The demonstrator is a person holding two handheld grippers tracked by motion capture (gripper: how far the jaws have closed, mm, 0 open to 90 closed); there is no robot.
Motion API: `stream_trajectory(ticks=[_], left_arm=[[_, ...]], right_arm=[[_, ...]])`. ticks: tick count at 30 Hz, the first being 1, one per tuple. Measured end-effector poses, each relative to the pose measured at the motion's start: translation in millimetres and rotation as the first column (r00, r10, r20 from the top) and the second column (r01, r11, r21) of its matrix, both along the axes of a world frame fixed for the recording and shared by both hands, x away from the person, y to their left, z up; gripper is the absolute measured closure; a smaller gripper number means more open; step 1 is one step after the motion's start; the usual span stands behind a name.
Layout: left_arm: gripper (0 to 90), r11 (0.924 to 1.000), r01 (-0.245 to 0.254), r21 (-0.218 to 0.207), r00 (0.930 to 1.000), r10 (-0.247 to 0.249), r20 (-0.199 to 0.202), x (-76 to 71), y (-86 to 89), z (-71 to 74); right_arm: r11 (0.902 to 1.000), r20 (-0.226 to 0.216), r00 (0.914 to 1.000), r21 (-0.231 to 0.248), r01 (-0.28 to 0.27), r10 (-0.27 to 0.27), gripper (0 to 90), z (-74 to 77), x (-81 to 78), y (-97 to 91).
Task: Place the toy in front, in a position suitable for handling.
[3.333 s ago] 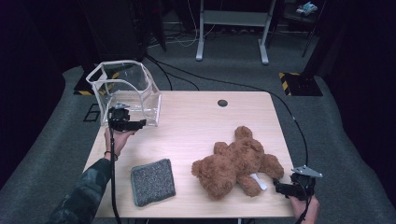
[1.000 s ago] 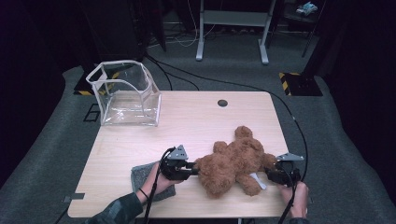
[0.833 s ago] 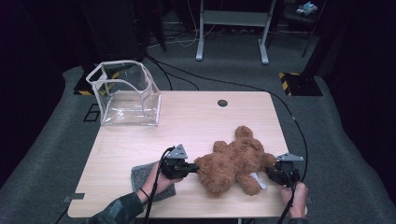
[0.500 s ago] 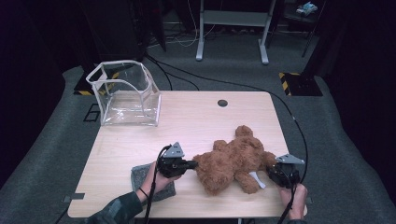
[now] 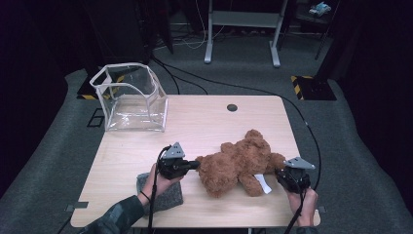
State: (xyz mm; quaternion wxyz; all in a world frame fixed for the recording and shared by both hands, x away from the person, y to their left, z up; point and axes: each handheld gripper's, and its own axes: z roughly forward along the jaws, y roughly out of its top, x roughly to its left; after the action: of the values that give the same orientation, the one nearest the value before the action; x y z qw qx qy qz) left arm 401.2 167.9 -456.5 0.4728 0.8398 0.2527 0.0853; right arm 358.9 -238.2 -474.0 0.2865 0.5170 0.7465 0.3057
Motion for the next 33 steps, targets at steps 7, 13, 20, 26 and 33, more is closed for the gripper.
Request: stream_trajectory(ticks=[7, 13, 20, 26, 33], left_arm=[[90.0, 0.9999, -0.012, 0.005, 0.9997, 0.011, 0.023, 6.9, 6.6, 9.5], [90.0, 0.9989, -0.038, 0.029, 0.9975, 0.036, 0.061, 16.7, 13.0, 18.7], [90.0, 0.9952, -0.078, 0.059, 0.9924, 0.072, 0.099, 31.7, 24.0, 27.7], [90.0, 0.9891, -0.118, 0.089, 0.9835, 0.104, 0.148, 43.4, 33.0, 38.7], [90.0, 0.9819, -0.152, 0.113, 0.975, 0.131, 0.18, 58.5, 41.6, 49.2]], right_arm=[[1.0, 0.051, 0.9987, -0.003, -0.005, 0.005, 70.1, 10.8, -1.9, 4.6], [0.9996, 0.099, 0.9949, -0.026, -0.013, 0.016, 70.5, 20.2, 0.5, 14.6], [0.9992, 0.15, 0.9883, -0.033, -0.023, 0.028, 70.8, 28.3, 6.6, 28.8], [0.9989, 0.187, 0.9817, -0.038, -0.029, 0.036, 71.1, 34.1, 16.3, 43.1], [0.9974, 0.229, 0.9722, -0.062, -0.037, 0.05, 71.2, 40.8, 27.3, 59.6]])
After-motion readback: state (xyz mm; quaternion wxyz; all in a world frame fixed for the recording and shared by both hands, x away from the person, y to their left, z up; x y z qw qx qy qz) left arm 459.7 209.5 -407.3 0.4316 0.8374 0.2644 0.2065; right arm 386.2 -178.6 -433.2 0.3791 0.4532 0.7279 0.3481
